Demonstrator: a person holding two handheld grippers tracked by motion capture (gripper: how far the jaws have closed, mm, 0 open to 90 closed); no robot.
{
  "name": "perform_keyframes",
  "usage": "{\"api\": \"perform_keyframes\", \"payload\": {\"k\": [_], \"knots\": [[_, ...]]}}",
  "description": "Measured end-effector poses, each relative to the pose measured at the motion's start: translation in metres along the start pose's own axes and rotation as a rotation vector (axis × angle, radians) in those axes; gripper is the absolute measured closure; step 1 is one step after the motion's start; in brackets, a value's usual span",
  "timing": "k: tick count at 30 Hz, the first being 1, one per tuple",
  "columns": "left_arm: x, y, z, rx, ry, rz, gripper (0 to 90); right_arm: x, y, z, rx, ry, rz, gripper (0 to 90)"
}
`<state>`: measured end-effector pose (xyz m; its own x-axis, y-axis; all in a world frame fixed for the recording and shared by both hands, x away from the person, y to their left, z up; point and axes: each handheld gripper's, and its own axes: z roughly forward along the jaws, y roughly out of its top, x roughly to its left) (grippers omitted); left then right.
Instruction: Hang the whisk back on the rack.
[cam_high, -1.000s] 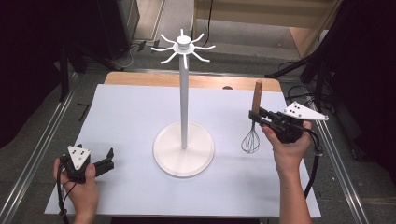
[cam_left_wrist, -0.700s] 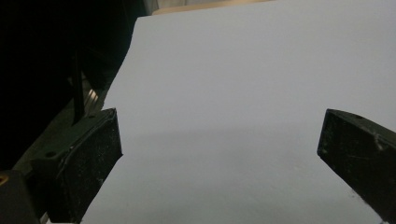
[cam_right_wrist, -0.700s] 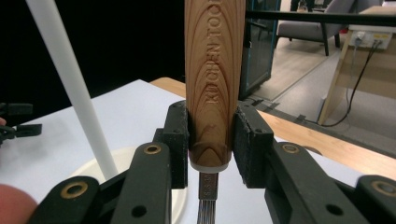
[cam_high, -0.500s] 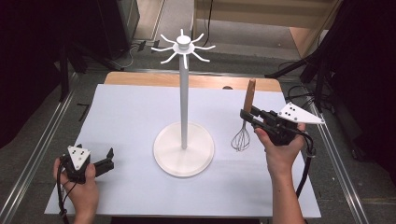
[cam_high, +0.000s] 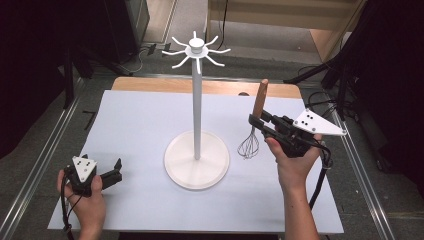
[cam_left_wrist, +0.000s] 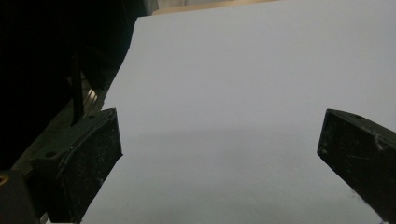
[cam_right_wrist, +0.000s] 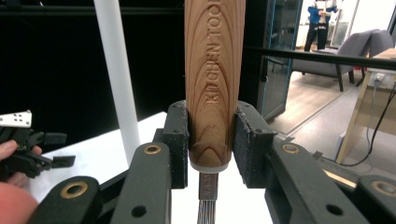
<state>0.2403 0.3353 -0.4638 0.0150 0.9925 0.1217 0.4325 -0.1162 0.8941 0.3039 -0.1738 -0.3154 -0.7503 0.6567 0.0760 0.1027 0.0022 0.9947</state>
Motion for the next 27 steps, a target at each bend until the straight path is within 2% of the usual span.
{"api": "perform_keyframes", "payload": {"k": [13,23,27], "knots": [[0.0,0.0,0.0,-0.001,-0.001,0.002,0.3,0.017,0.014,0.004,-0.047,0.026,-0.013,70.7],[0.0,0.0,0.0,0.0,-0.001,-0.001,0.3,0.026,0.022,0.012,-0.062,0.04,-0.028,70.7],[0.0,0.0,0.0,0.001,-0.001,0.0,0.3,0.029,0.025,0.013,-0.065,0.046,-0.02,70.7]]}}
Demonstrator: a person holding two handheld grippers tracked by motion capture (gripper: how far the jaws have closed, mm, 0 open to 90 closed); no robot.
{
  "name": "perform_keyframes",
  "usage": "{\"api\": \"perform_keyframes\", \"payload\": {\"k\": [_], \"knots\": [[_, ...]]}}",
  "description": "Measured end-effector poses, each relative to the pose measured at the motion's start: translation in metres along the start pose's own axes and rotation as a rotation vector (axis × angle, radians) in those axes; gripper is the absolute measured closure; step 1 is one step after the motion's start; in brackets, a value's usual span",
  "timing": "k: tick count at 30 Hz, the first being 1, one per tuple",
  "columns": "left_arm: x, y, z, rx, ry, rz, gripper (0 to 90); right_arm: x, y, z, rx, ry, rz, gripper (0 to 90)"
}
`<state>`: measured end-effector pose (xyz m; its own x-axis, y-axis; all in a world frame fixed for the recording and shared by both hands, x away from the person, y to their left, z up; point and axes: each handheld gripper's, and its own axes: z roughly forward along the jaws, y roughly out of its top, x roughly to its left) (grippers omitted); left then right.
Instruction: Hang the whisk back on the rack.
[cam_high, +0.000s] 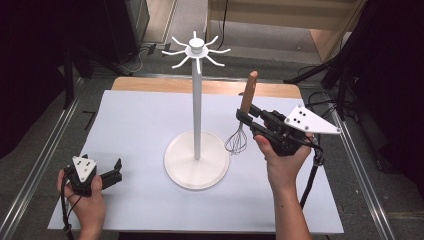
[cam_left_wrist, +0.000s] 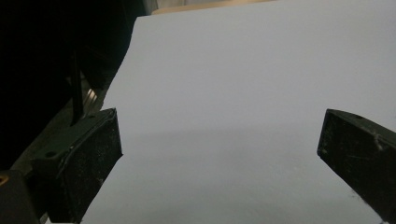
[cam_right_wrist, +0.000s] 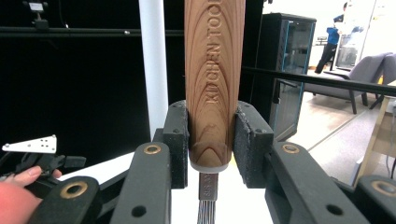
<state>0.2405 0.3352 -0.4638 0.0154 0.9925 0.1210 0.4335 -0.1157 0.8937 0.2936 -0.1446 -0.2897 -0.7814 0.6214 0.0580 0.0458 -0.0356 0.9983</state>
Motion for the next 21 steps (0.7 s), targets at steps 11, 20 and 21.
{"api": "perform_keyframes", "payload": {"k": [11,20,21], "knots": [[-0.001,0.0,0.0,0.004,0.003,0.005,0.3,0.01,0.013,0.008,-0.023,0.017,-0.014,70.8],[-0.001,0.0,0.0,0.003,0.002,0.005,0.3,0.017,0.022,0.017,-0.032,0.033,-0.027,70.8],[-0.001,0.0,0.0,0.004,0.002,0.006,0.3,0.018,0.023,0.018,-0.032,0.038,-0.027,70.8]]}}
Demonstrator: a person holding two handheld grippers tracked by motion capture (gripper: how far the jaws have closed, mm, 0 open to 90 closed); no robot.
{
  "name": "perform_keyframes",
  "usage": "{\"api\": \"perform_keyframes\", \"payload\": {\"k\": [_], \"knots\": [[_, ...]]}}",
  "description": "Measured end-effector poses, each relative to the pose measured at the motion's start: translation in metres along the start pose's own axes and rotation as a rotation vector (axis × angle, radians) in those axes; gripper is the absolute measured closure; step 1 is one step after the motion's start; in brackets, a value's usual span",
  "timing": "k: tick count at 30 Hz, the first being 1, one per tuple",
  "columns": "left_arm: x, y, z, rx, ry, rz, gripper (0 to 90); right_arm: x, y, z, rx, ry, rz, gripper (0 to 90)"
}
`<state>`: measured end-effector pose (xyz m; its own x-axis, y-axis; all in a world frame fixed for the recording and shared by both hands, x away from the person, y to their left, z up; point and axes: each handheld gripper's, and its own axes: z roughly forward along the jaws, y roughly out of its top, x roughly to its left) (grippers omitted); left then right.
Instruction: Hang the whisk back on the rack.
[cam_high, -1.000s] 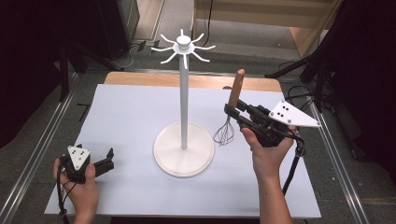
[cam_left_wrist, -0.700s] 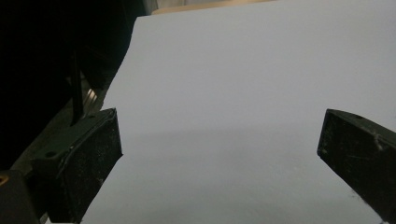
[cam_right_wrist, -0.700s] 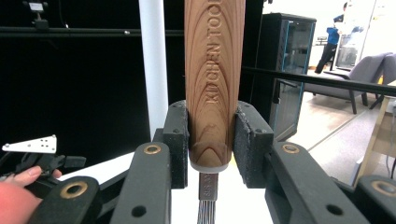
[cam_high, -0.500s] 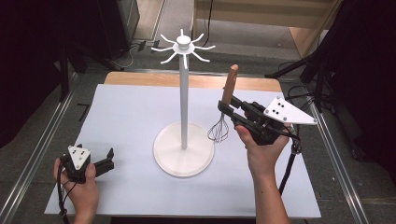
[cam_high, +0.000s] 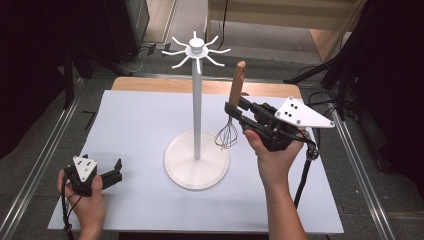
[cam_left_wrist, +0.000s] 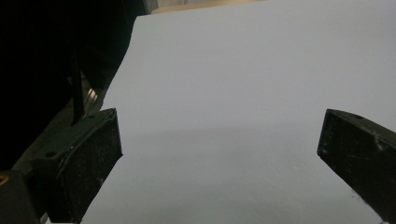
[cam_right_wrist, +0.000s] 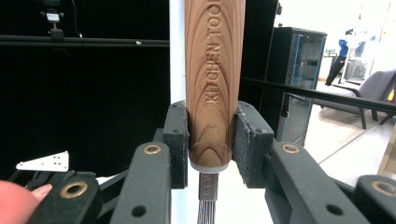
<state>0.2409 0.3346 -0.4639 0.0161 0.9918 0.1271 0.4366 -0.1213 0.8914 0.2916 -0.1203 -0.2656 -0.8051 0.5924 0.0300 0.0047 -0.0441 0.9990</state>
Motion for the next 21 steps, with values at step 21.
{"api": "perform_keyframes", "payload": {"k": [21], "knots": [[0.0,0.0,0.0,0.003,0.001,0.0,0.3,0.01,0.008,0.013,0.002,0.022,-0.017,70.7]]}}
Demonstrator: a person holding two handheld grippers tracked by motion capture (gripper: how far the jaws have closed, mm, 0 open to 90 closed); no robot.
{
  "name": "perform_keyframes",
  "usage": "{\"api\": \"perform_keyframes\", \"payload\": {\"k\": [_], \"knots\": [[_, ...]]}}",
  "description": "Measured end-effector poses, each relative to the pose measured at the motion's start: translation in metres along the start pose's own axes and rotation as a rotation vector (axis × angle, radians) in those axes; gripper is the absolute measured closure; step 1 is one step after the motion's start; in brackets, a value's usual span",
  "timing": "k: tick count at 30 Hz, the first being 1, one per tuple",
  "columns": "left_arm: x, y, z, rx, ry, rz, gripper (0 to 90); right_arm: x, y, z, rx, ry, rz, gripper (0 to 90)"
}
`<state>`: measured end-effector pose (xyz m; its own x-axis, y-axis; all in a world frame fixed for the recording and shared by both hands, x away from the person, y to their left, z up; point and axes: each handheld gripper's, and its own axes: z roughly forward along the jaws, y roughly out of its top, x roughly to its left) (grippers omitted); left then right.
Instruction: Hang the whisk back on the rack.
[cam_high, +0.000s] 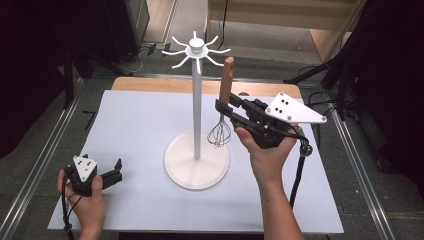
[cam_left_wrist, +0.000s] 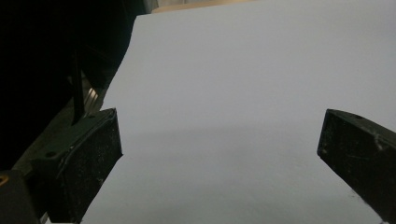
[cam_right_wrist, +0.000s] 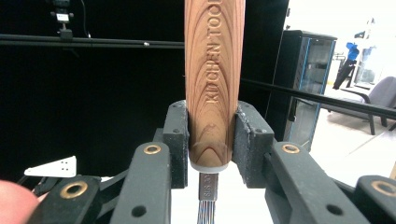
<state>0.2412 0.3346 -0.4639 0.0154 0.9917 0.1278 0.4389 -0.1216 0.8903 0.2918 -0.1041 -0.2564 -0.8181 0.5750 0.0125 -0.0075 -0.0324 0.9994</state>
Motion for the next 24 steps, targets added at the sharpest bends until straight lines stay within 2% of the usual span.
{"api": "perform_keyframes", "payload": {"k": [24], "knots": [[0.0,0.0,0.001,0.002,0.0,0.001,0.3,0.003,0.001,0.016,0.02,-0.009,-0.002,70.7]]}}
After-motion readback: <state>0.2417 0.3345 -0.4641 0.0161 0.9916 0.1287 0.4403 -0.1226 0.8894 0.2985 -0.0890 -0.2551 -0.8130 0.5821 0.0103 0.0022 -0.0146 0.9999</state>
